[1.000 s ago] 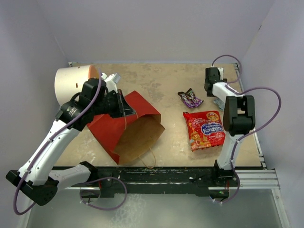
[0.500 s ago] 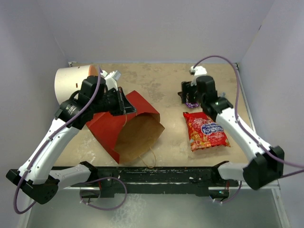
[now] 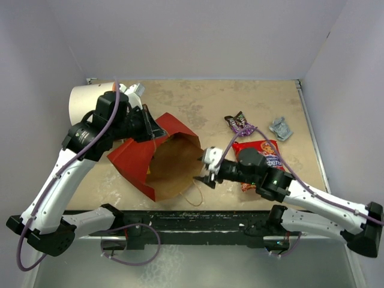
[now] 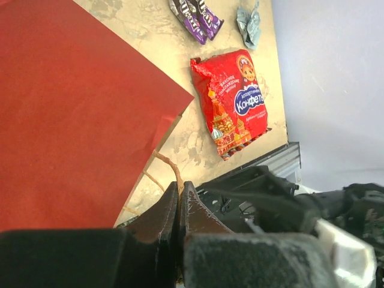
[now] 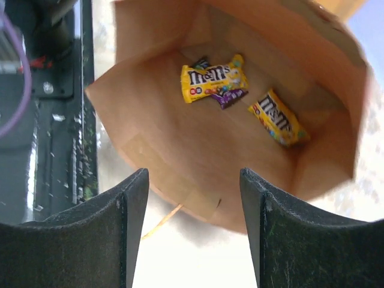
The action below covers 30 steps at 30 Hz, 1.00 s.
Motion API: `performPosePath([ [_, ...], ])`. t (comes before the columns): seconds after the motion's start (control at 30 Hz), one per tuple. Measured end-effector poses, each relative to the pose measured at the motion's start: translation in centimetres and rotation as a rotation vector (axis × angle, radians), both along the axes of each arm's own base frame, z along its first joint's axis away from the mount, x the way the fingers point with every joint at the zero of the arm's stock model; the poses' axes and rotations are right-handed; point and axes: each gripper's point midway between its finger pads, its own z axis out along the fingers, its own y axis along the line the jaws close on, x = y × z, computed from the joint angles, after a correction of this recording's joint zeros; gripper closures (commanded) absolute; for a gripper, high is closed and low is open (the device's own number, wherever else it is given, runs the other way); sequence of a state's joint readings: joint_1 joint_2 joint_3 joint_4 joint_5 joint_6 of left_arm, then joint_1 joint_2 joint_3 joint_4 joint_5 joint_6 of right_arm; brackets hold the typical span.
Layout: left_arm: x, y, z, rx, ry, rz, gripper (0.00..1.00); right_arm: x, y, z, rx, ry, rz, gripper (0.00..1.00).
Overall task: Take the snacks out of the paper bag
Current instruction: Take out the snack from the paper bag.
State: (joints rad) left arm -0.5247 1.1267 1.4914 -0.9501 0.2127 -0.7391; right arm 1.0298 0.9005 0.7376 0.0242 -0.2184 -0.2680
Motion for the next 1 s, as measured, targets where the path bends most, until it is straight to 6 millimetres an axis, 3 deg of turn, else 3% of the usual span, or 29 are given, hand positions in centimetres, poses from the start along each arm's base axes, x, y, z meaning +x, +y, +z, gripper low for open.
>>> performPosePath([
  [0.1,0.0,0.3,0.5,0.009,-0.005,0.012,1.0,0.2,2.1,-1.9,-0.097,-0.15,0.093,0.34],
  [0.27,-0.3,1.0,0.4,0.033,0.01,0.031,1.0,3.2,4.5,-7.6,-0.31,-0.349,0.174,0.34],
  [0.37,-0.6,1.3,0.5,0.042,0.017,0.037,1.0,5.0,6.3,-9.8,-0.396,-0.436,0.213,0.33],
  [0.7,-0.5,1.3,1.8,0.043,0.007,0.038,1.0,12.3,13.9,-11.4,-0.443,-0.625,0.109,0.29],
  [1.0,-0.2,1.2,2.4,0.055,-0.005,0.028,1.0,14.8,15.1,-15.1,-0.479,-0.651,0.09,0.27],
])
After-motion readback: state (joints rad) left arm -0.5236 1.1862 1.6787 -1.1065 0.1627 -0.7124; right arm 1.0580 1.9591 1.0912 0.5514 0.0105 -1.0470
